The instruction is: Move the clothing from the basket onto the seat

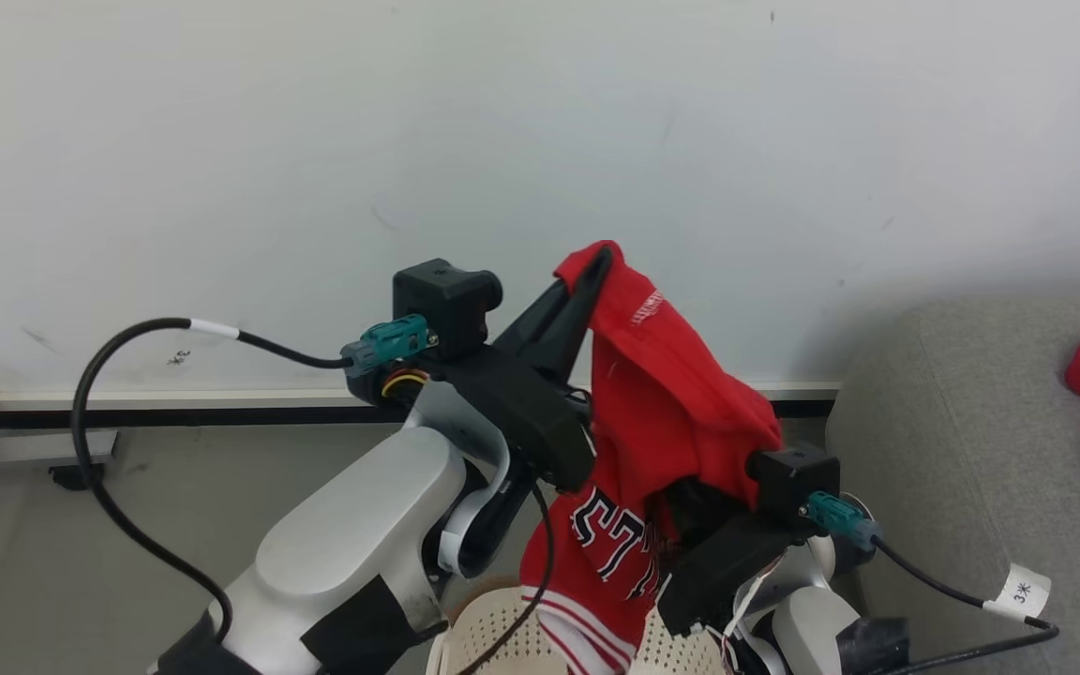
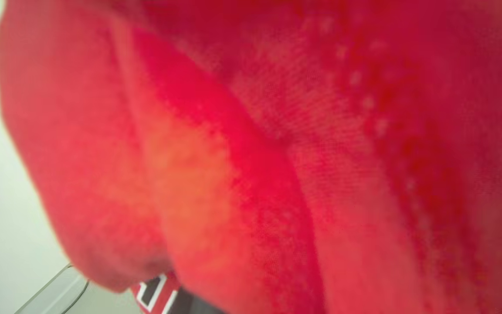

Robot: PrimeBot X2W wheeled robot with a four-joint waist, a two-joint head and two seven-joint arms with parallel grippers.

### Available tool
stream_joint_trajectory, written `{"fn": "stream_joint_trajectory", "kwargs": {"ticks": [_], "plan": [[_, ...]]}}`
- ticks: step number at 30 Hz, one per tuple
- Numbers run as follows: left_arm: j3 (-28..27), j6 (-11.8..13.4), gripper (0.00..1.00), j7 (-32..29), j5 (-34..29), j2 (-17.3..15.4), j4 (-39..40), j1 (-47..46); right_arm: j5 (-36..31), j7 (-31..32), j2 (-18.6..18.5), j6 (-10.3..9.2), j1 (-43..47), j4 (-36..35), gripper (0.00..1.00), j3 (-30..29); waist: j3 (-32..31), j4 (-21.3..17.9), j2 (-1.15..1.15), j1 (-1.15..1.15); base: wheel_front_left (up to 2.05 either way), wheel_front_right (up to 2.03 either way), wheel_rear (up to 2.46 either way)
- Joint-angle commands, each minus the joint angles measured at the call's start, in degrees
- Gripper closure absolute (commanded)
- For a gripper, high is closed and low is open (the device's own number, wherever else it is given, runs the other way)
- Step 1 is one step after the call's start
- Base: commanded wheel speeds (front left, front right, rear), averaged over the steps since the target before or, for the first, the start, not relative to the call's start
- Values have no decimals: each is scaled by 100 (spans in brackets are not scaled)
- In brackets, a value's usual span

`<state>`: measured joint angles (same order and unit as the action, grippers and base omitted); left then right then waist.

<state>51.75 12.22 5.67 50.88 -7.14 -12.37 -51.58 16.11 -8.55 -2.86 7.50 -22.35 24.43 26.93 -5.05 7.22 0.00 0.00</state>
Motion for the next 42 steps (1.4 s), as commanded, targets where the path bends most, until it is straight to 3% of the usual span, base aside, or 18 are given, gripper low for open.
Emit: {"fn": "stream_joint_trajectory", "kwargs": {"ticks": [1, 9, 18, 24, 30, 35, 42], "plan": [[-7, -59, 0, 207, -66, -43, -378, 162, -31, 70, -5, -2, 192, -245, 100, 41, 37, -100, 0, 0, 0, 0, 0], [-51, -326, 0, 759, -139, -137, -1385, 505, -275, 239, -4, -2, 513, -784, 100, -138, 85, -332, 0, 0, 0, 0, 0], [-365, -527, 0, 957, -182, -473, -1381, 1375, -575, 361, -3, -2, 783, -1106, 100, -427, 93, -451, 0, 0, 0, 0, 0], [-1017, -470, 0, 961, -712, -704, -553, 2260, -702, 427, -5, -2, 936, -1276, 100, -636, 120, -455, 0, 0, 0, 0, 0], [-1939, -500, 0, 958, -1681, -623, 667, 3477, -779, 485, -4, -2, 1130, -1458, 100, -837, 179, -478, 0, 0, 0, 0, 0], [-2799, -730, 0, 959, -2326, -462, 1323, 4542, -777, 537, -4, -2, 1273, -1561, 100, -992, 214, -543, 0, 0, 0, 0, 0], [-3481, -1345, 0, 959, -2973, -181, 1567, 5329, -982, 636, -4, -2, 1494, -1703, 100, -1198, 292, -652, 0, 0, 0, 0, 0]]}}
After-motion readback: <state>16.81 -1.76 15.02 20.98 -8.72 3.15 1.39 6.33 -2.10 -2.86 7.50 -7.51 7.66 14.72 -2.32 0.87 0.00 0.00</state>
